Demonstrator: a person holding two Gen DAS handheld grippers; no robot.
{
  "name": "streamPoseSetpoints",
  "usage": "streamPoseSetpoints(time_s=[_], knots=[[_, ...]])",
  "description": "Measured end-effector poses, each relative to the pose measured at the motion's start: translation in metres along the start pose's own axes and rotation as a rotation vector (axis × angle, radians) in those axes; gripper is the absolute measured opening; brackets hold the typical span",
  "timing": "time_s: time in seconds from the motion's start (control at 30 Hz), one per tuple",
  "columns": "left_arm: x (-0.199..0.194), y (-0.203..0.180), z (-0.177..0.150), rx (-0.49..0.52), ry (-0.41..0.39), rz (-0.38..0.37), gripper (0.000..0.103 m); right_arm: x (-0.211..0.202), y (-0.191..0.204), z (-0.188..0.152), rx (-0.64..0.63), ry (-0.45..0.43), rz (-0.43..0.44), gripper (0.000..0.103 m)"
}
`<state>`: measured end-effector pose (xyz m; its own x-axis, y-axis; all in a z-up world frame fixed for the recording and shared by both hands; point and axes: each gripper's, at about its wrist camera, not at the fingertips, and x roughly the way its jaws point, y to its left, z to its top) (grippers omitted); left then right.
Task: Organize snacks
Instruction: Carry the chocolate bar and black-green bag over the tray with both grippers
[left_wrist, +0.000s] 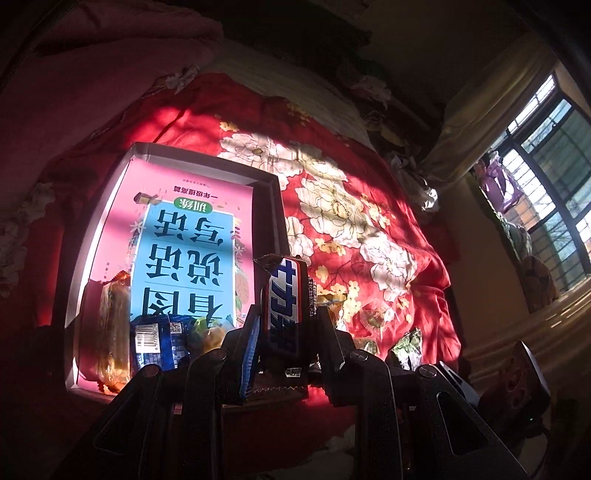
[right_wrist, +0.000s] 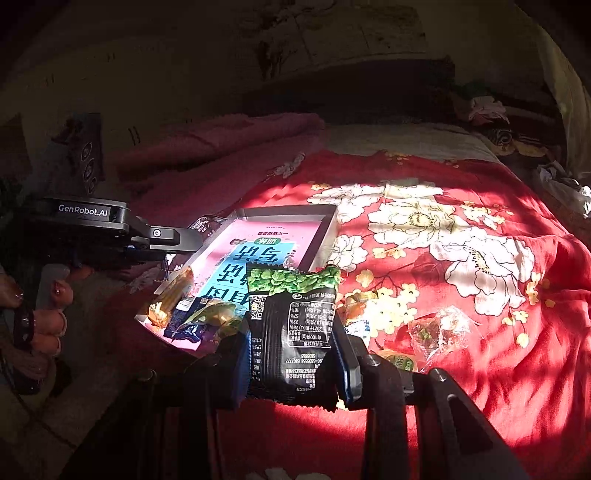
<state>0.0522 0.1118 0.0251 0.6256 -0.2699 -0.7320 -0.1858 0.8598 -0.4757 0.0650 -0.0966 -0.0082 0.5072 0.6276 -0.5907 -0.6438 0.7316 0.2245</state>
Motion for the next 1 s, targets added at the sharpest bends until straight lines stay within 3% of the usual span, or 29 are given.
streamPoseSetpoints(time_s=[0.53,1.0], knots=[[-0.032,0.031,0.004,-0.051,-0.060,0.017,0.029,0.005,0.032,0.010,-0.047,0.001,0.020,0.037],[-0.034,0.075,0.002,-0.120,-0.061,0.035,0.029,0.040,0.052,0.013,-0.057,0.061,0.038,0.037]])
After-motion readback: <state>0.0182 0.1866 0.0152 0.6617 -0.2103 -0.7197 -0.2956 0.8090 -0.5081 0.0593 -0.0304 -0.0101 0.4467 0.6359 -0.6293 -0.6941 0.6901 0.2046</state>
